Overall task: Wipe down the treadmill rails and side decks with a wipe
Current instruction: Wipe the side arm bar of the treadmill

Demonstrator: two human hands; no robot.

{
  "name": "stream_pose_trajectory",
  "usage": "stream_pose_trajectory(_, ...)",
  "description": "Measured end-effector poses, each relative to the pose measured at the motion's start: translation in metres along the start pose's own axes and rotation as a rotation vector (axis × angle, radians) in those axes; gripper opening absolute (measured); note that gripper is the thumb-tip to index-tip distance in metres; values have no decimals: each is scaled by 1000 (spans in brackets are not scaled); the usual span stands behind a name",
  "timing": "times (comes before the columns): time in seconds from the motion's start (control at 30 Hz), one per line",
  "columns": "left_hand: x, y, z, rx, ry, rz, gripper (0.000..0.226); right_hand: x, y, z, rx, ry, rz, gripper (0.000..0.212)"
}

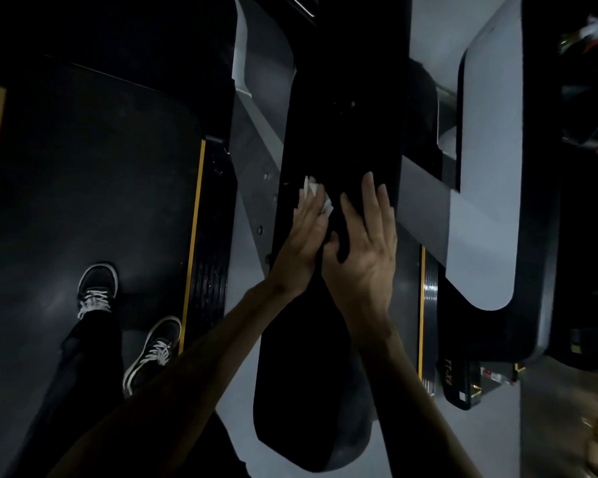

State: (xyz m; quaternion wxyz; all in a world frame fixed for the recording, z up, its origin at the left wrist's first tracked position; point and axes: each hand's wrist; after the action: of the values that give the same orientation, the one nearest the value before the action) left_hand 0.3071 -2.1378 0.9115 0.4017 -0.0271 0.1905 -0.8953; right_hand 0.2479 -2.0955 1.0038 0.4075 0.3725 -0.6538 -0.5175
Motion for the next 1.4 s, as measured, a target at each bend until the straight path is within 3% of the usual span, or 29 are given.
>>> stream_pose_trajectory(0.1,27,3,9,40,-62,-1,68,0,-1,-1,-31,13,9,52)
stream_pose_trajectory(0.27,66,19,12,74,-10,81,80,2,-2,0,-114,26,-37,49)
stream_pose_trajectory(0.4,50,19,-4,156,3,84,58,2,-1,0,-133,27,-68,53)
stream_pose_trajectory(0.47,33,18,-11,76,134,87,57,3,-1,0,-145,16,-80,55)
stream_pose_trajectory(0.53,20,19,-18,-42,101,83,81,3,-1,0,-157,7,-85,55)
stream_pose_trajectory(0.57,15,17,-21,-62,84,71,83,3,-1,0,-161,6,-84,55)
stream_pose_trajectory(0.7,9,13,-16,-134,74,14,69,3,-1,-1,-171,1,-76,54)
stream_pose_trajectory(0.83,23,11,-6,162,30,69,52,3,0,-2,-167,5,-72,59)
stream_pose_trajectory(1.03,59,21,-7,311,-55,118,54,3,-1,0,-171,15,-61,59)
stream_pose_trajectory(1.13,64,23,-25,413,-181,137,54,4,-2,-1,-179,15,-62,59)
stream_pose_trajectory(1.2,60,21,-34,314,-42,144,57,4,-2,0,-193,8,-72,59)
stream_pose_trajectory(1.33,18,14,-48,344,11,192,56,3,-2,0,-187,7,-79,57)
stream_pose_trajectory(1.4,4,8,-42,250,56,153,57,3,-1,-1,-181,-2,-88,56)
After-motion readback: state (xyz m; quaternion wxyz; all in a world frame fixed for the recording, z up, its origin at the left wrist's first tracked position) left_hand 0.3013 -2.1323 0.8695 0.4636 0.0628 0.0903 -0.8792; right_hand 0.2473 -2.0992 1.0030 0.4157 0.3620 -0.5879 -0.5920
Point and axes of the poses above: each hand's wrist, its own x-axis towards the middle knuckle, its own y-axis out of the back of the hand, z = x × y, and after that the axes turned 2 degrees about -z, right-handed
